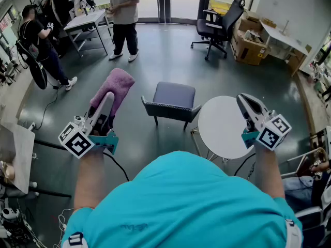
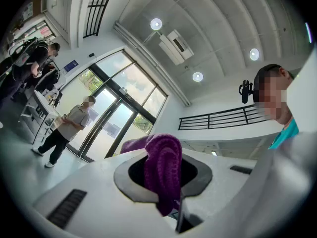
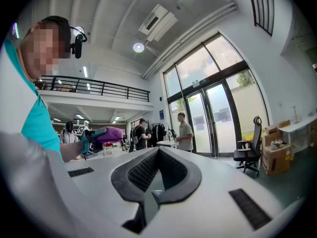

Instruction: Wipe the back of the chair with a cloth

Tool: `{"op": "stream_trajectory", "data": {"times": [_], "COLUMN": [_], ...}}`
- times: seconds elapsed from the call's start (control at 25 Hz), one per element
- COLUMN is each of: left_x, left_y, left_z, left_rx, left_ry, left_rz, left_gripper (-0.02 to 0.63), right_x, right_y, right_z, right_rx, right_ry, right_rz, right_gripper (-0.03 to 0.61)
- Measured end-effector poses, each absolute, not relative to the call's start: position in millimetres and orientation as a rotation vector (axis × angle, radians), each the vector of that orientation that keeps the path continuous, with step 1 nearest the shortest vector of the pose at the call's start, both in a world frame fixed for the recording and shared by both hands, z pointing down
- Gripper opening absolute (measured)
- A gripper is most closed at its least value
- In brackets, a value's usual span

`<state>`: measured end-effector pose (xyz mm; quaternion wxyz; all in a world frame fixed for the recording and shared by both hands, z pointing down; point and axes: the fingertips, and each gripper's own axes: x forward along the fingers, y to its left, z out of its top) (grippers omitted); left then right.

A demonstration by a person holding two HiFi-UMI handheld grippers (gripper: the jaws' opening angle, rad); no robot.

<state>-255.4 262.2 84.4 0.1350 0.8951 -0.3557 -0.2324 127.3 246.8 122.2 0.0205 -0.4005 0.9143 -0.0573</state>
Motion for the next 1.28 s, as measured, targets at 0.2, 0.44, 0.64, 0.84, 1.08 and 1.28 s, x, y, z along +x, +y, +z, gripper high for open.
{"op": "stream_trajectory", "data": {"times": [0.2, 0.44, 0.64, 0.84, 1.08, 1.28], "left_x": [-255, -260, -266, -273, -302, -343], "left_y": [264, 259, 256, 250, 244, 240], "left_z": [88, 88, 91, 95, 96, 95], "left_rx": [2.599, 2.590, 2.583, 2.573, 2.558, 2.534], "left_ry": [-1.026, -1.037, -1.039, -1.042, -1.053, -1.065], "left_rz": [-0.668, -0.683, -0.688, -0.694, -0.712, -0.725], "left_gripper": [0.060, 0.060, 0.060, 0.060, 0.060, 0.060], "right_x": [126, 120, 113, 107, 76, 34], "right_y": [246, 237, 232, 218, 204, 186], "right_z": [129, 128, 130, 130, 129, 121], "right_rx": [-1.239, -1.223, -1.228, -1.219, -1.180, -1.158], "right_ry": [2.847, 2.867, 2.876, 2.846, 2.875, 2.889], "right_rz": [-0.183, -0.176, -0.179, -0.246, -0.254, -0.244], "right_gripper": [-0.002, -0.002, -0.002, -0.002, -0.002, -0.002]}}
